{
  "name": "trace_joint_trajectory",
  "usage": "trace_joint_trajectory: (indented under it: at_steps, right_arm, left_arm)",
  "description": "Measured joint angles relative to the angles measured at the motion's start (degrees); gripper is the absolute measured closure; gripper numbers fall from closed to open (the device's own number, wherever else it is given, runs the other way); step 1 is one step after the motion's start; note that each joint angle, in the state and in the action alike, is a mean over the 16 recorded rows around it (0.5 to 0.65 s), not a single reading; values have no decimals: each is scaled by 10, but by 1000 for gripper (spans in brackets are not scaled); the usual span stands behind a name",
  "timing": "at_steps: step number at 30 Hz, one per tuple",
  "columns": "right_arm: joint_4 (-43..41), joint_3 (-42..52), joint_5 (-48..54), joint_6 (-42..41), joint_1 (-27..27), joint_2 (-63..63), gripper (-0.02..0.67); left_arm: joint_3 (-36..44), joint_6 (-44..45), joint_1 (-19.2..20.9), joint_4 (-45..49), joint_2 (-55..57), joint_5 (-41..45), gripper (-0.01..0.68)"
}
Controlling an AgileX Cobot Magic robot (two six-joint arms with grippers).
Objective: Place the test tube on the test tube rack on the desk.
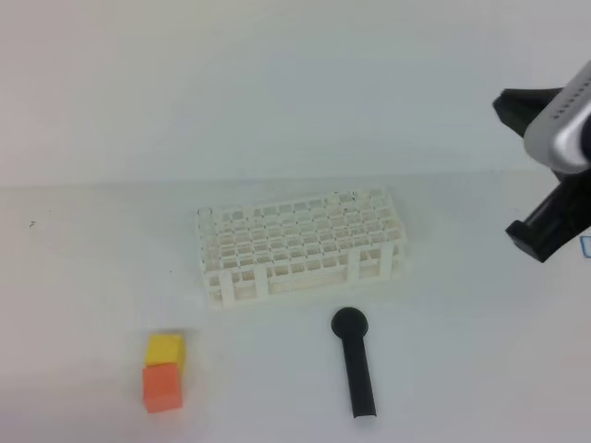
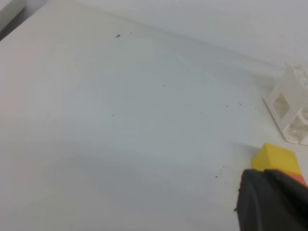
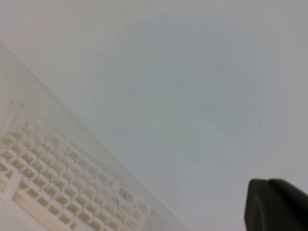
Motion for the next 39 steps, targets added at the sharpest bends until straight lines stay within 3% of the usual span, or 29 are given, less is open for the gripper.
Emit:
trace_joint_trajectory:
  at_steps: [9, 15, 29, 39]
  right_arm:
    - [-2, 26, 156, 24, -12, -59, 650]
    - [5, 29, 202, 50, -64, -136, 650]
    - [37, 121, 136, 134, -294, -393, 650]
    - [85, 249, 75, 142, -337, -470, 650]
  left_arm:
    - [1, 0, 0, 0, 0, -1, 674]
    - [0, 0, -1, 0, -1, -1, 674]
    - [-2, 0, -1, 0, -1, -1, 674]
    - [3, 0, 0, 0, -1, -3, 674]
